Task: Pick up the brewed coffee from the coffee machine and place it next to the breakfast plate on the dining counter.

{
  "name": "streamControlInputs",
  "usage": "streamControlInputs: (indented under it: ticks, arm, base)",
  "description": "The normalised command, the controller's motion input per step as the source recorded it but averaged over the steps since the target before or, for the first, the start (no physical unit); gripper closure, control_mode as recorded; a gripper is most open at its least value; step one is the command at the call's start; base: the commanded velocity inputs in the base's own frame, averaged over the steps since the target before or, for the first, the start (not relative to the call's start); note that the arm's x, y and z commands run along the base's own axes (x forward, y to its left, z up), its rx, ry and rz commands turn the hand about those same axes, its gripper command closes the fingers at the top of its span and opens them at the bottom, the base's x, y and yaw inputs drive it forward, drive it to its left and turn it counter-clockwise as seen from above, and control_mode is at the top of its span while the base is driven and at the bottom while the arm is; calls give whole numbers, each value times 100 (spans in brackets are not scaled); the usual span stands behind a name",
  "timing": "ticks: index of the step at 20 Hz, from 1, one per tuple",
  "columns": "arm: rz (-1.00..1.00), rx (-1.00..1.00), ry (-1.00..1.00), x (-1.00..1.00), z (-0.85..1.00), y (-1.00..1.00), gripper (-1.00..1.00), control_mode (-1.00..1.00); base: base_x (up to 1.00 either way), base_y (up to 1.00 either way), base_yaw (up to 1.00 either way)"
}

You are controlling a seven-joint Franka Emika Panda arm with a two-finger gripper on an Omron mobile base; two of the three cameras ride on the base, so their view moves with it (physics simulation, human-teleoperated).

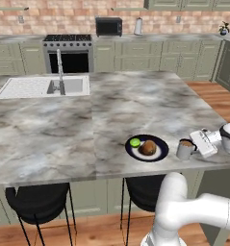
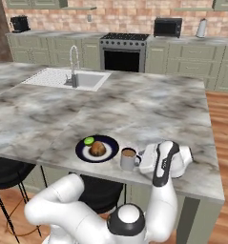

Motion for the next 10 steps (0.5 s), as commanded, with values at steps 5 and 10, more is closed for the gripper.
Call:
streamControlInputs:
  ticks: [5, 10]
  arm:
    - [0, 0, 0, -14, 7, 11, -100, -100]
    - [0, 0, -1, 27, -1, 18, -100, -100]
  base:
    - [0, 0, 0]
    - [0, 0, 0]
